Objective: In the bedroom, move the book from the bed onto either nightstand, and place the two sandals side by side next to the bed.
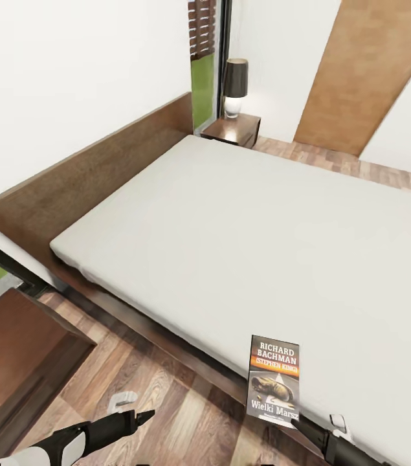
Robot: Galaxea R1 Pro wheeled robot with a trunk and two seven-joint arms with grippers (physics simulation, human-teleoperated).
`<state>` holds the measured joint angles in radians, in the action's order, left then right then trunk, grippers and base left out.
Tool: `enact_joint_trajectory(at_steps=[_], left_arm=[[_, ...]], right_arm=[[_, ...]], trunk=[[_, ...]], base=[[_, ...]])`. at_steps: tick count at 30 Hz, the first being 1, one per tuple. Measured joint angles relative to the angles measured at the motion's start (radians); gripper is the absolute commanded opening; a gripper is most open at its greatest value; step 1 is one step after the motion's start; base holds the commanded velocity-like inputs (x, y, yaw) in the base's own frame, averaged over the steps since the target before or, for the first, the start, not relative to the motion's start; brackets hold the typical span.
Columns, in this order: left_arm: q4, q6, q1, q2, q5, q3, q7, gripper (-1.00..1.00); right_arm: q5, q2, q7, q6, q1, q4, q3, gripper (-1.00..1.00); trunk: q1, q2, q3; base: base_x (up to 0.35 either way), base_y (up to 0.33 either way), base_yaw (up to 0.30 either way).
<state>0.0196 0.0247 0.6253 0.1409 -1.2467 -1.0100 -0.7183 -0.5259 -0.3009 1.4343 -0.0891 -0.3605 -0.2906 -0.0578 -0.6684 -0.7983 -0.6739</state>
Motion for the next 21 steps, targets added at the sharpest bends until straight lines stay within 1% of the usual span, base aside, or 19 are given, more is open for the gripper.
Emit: enact_joint_trajectory(at_steps=[21], left_arm=[[0.0,0.0,0.0,0.0,0.0,0.0,0.0,1.0]], right_arm=[[0.0,0.0,0.001,0.0,0.0,0.001,0.0,-1.0]], trunk=[[0.0,0.0,0.0]], base=[[0.0,0.0,0.261]])
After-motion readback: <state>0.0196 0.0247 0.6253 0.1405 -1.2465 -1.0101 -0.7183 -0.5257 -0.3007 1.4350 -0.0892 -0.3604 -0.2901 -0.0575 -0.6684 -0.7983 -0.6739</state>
